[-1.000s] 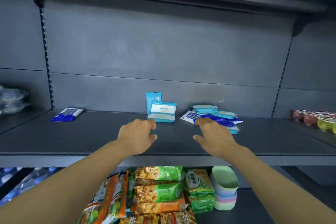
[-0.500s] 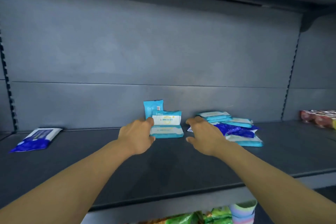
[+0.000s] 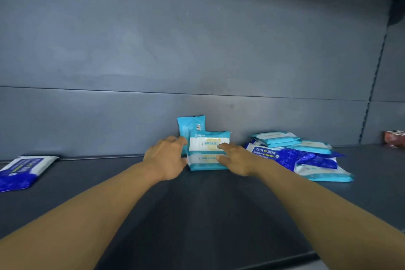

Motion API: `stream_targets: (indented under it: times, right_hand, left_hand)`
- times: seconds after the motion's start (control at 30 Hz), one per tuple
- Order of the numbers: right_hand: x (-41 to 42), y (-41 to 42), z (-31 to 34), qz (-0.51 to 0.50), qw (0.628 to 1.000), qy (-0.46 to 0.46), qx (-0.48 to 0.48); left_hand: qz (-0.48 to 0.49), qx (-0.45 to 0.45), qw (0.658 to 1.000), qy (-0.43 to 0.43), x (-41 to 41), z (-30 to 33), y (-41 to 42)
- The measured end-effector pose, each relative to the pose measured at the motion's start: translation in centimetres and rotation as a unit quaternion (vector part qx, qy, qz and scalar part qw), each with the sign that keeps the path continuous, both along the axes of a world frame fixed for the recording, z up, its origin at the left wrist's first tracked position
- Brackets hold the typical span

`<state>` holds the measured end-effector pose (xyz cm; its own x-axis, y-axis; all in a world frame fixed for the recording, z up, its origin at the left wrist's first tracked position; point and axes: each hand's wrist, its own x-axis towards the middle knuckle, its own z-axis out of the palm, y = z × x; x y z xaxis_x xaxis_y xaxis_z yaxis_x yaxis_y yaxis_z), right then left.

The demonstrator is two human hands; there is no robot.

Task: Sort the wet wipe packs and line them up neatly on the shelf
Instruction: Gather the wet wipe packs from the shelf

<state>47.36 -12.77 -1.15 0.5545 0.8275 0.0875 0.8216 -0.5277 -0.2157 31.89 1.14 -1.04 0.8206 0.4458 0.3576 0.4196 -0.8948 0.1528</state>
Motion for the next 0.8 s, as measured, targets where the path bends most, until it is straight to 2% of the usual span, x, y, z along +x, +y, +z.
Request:
stream_targets:
  times: [0.3,0.57,0.8]
  right_hand:
    - [1.3,-0.3,-0.2,-0.018,0.996,0.044,-0.076]
    - [1.4,-2.3,-0.6,-0.007,0.995,0.097,0.003]
    - [1.1,-1.0,-0.4,-0.027,0.989,0.141,0.043]
  left_hand:
    - [0.018,-0.151,0.985,-0.083,5.5,1.2,2.0]
    - [0.078,-0.234,0.952,-0.179,9.7,0.6,1.9]
    - [0.072,-0.255,0.948,-0.176,9.4,0.3,2.5]
